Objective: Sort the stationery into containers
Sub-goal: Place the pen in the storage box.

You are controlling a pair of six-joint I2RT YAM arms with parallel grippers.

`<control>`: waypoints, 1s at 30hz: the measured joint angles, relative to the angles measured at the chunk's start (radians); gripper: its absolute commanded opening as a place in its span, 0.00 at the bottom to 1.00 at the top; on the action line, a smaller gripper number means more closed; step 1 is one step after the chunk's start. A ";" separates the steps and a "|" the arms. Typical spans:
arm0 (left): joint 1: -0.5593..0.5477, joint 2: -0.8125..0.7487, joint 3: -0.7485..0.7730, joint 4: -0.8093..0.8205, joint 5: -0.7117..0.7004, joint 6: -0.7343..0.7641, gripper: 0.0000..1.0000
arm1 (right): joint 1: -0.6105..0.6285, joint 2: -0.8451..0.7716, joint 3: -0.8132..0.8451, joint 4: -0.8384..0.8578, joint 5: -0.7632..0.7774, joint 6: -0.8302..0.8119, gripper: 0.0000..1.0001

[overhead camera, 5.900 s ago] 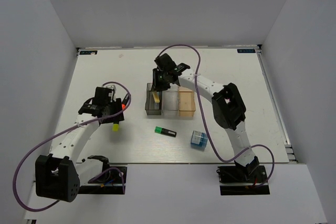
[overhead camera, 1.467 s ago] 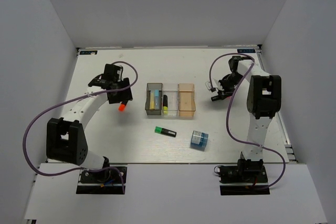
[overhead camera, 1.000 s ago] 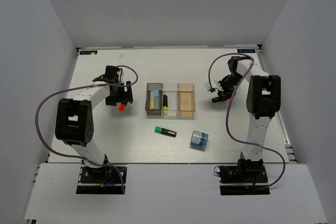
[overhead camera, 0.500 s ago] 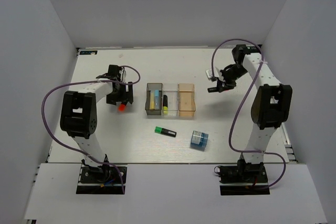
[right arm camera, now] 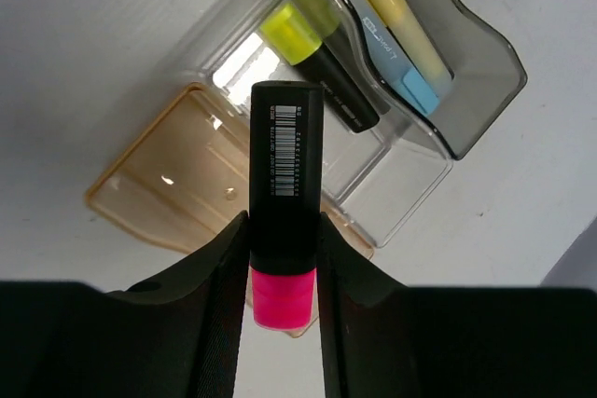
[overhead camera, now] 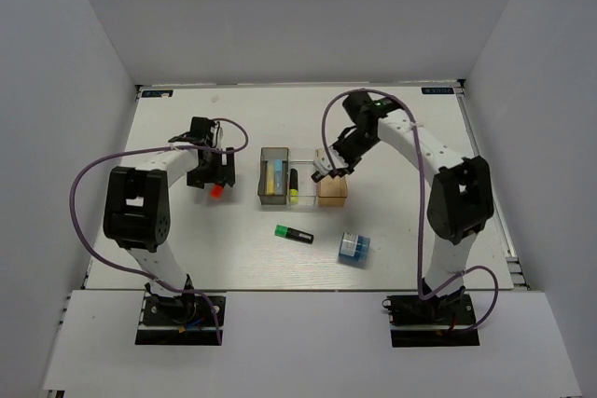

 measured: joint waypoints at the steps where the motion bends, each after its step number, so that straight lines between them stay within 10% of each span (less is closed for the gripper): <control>1: 0.000 -0.008 0.000 0.000 0.004 0.000 0.95 | 0.019 0.017 0.008 0.021 0.015 -0.002 0.00; 30: 0.000 -0.079 -0.009 -0.037 0.040 0.000 0.94 | 0.129 0.034 -0.165 0.431 0.116 -0.013 0.00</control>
